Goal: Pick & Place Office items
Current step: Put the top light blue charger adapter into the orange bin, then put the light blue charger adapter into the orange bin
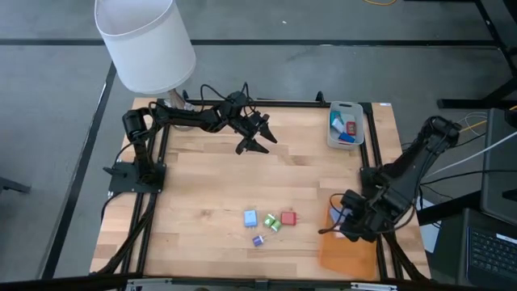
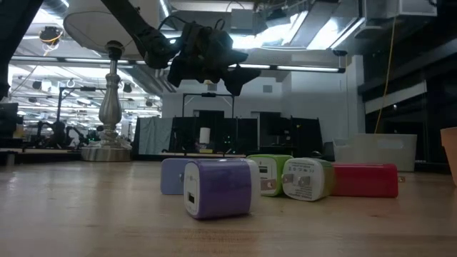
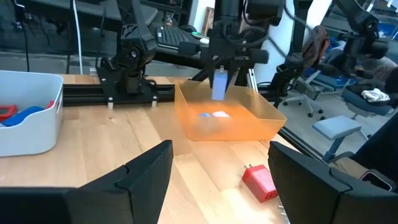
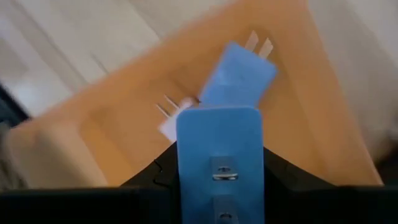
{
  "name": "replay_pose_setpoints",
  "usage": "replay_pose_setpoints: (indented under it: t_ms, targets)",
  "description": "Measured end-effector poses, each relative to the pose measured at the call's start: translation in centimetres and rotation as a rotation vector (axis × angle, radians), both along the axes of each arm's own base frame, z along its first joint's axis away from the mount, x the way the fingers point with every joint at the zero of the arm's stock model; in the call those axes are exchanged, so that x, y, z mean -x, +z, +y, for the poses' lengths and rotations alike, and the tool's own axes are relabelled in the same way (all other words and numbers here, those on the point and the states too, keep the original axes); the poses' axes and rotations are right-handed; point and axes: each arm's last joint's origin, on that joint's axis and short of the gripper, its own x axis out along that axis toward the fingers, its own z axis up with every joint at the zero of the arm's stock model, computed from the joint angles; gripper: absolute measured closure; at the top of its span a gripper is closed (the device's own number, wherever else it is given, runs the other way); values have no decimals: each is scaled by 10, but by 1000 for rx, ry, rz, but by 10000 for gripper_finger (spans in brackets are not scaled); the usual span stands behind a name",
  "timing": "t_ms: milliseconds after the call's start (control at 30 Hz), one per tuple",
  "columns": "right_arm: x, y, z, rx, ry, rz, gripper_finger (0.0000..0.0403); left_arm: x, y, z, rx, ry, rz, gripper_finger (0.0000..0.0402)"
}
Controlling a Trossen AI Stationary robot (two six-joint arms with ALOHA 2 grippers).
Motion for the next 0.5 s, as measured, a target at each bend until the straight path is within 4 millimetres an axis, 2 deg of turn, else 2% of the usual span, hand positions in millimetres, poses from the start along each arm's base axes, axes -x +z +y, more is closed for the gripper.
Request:
replay_pose_setpoints:
  t_ms: [133, 333, 500]
  targets:
    - [10, -7, 5, 2, -90, 61, 272, 0, -2, 0, 1, -1, 12, 144]
    - [18, -10, 8, 1, -166, 145, 227, 1, -5, -1, 6, -4, 40, 144]
    - [18, -10, 8, 3, -201, 134, 196, 2, -6, -1, 14, -4, 56, 145]
